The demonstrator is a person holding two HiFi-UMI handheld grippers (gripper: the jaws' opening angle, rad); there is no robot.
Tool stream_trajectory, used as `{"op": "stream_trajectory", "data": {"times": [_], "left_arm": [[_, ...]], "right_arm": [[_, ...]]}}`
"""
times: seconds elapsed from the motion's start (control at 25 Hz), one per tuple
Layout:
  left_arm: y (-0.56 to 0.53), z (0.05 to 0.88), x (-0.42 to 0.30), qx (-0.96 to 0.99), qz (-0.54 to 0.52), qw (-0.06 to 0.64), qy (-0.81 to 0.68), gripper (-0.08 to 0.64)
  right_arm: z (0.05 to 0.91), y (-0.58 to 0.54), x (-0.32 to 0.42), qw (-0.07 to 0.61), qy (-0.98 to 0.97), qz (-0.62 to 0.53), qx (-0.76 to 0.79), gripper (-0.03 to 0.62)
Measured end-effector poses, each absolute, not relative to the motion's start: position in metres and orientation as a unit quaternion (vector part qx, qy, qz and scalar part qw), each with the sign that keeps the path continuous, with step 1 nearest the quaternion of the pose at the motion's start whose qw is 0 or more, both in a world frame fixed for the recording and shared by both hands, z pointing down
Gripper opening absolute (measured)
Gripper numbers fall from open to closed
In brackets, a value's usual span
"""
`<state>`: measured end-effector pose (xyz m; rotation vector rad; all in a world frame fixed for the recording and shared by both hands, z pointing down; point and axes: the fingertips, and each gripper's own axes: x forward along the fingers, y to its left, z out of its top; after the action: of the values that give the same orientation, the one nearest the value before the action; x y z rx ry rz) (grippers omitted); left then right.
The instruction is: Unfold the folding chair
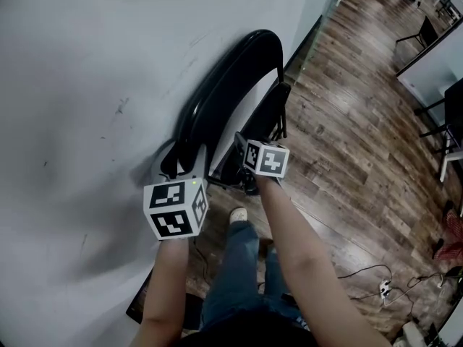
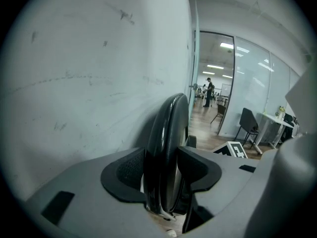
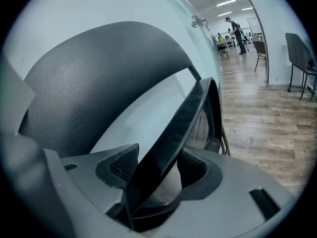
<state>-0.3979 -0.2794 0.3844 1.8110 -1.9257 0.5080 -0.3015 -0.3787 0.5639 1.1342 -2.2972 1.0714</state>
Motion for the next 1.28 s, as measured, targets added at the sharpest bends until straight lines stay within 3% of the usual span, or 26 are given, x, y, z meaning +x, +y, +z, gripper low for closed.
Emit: {"op": "stream_trajectory", "data": {"times": [1.28], "left_arm": [[-0.324,0.368,-0.344,0.681,0.246,0.191,-0.663,0.175]], "right_arm": [[0.571,-0.341,-0.188,0.148,-0.814,0.429,0.363,0.258]]}}
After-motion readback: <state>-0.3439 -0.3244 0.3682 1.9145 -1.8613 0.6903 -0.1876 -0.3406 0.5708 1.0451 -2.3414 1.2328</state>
